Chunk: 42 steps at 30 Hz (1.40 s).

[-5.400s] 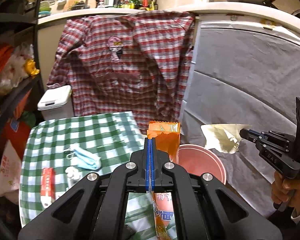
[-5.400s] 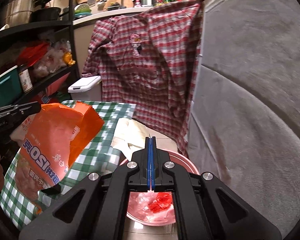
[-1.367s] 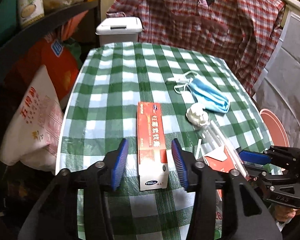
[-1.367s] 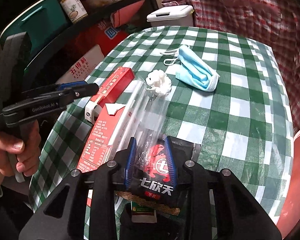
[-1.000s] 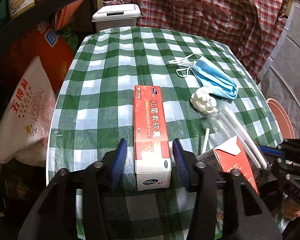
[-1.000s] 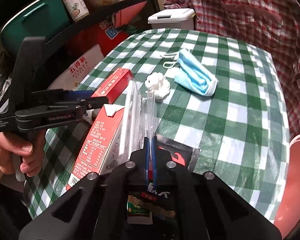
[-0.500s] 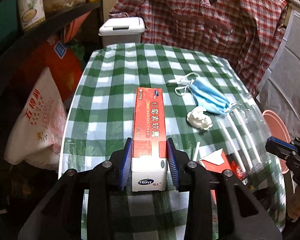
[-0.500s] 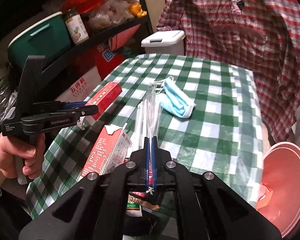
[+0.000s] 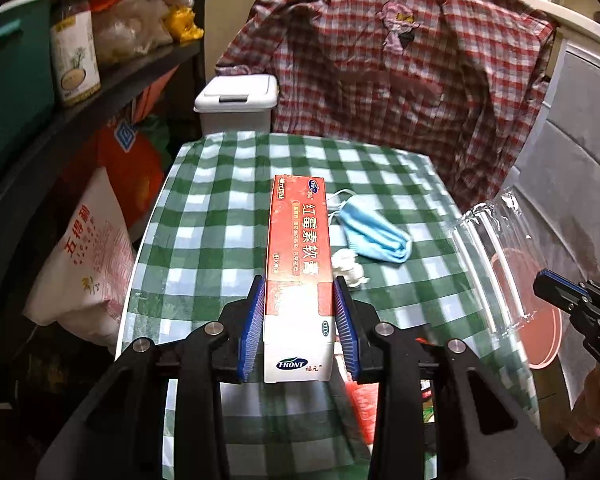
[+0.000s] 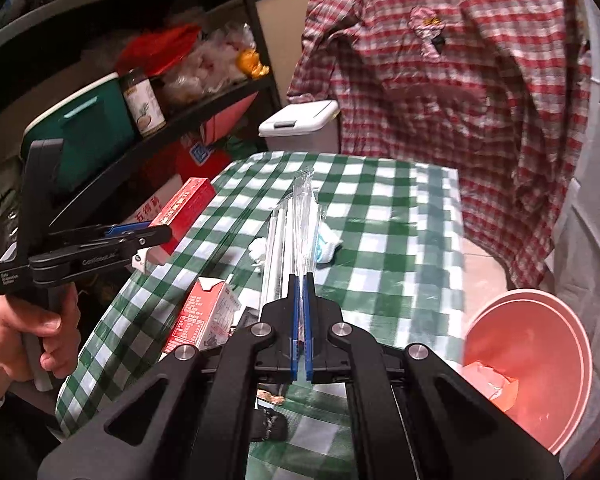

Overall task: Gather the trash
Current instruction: 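Carry the straws with the right tool over the pink bucket while the left tool carries the box there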

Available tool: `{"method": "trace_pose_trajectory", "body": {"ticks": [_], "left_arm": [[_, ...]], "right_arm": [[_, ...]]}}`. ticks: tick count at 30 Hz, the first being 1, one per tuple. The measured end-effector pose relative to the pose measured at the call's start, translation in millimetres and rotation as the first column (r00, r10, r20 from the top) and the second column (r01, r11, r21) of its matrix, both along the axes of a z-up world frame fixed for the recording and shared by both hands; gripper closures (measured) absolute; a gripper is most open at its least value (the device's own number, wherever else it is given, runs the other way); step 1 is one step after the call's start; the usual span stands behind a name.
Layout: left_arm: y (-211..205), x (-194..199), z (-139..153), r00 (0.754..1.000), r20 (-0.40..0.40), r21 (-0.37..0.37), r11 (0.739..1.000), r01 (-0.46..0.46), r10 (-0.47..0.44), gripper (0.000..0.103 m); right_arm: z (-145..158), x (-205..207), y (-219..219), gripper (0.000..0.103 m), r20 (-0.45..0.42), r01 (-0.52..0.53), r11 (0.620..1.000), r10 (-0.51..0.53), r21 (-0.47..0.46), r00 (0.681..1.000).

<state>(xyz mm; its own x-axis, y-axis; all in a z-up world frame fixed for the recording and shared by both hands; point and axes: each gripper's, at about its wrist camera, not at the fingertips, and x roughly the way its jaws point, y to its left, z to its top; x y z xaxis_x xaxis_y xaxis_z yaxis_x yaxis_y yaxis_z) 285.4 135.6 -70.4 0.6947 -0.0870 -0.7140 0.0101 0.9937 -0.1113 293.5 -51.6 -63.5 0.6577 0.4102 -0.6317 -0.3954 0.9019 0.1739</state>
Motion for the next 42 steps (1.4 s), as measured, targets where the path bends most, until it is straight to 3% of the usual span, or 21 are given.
{"method": "trace_pose_trajectory", "body": {"ticks": [21, 42], "left_arm": [[-55.6, -26.3, 40.5, 0.994, 0.101, -0.029, 0.998, 0.053, -0.05, 0.069], [-122.8, -32.4, 53.9, 0.978, 0.14, -0.039, 0.986, 0.163, -0.156, 0.069]], "right_arm": [[46.2, -28.9, -85.3, 0.101, 0.124, 0.181, 0.983, -0.184, 0.032, 0.975], [66.1, -47.5, -156.0, 0.101, 0.182, 0.318, 0.948, -0.318, 0.03, 0.931]]}}
